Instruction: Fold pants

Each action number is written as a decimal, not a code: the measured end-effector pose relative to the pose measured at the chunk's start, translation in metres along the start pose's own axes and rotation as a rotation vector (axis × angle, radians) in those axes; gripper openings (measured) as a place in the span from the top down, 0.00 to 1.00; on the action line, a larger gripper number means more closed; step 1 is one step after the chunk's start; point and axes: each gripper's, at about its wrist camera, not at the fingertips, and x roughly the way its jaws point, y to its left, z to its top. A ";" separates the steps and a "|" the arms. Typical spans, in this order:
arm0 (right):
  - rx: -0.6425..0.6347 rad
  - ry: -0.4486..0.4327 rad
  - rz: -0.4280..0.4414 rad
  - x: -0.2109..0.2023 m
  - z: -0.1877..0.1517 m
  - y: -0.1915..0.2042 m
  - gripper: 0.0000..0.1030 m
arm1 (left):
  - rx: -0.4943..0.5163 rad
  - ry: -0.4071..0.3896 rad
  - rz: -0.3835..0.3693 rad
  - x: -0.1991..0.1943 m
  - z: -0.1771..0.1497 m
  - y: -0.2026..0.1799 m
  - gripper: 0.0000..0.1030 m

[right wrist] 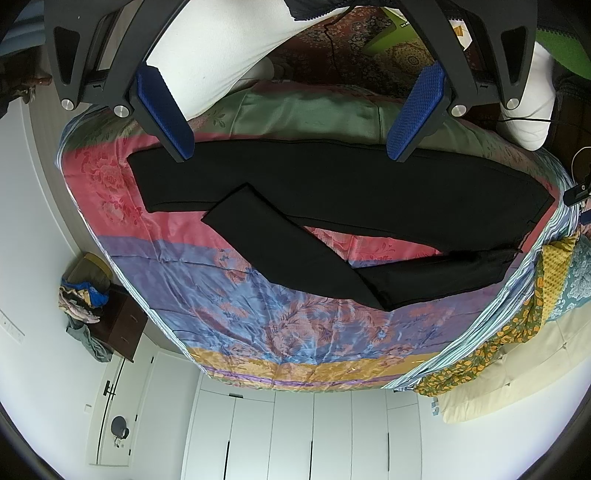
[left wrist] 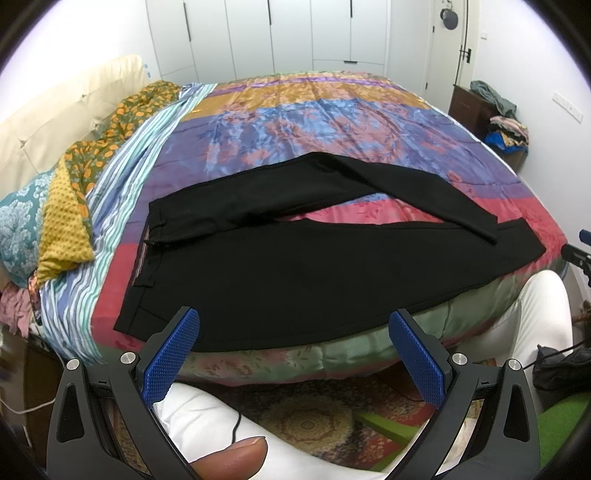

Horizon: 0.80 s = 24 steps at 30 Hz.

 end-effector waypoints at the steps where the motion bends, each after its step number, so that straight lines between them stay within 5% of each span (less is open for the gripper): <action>1: 0.000 0.000 -0.001 -0.001 0.001 -0.001 0.00 | 0.000 0.000 0.001 0.000 0.000 0.000 0.01; 24: 0.002 -0.002 0.000 0.001 0.000 -0.003 0.00 | 0.025 -0.013 0.075 -0.003 -0.001 -0.004 0.01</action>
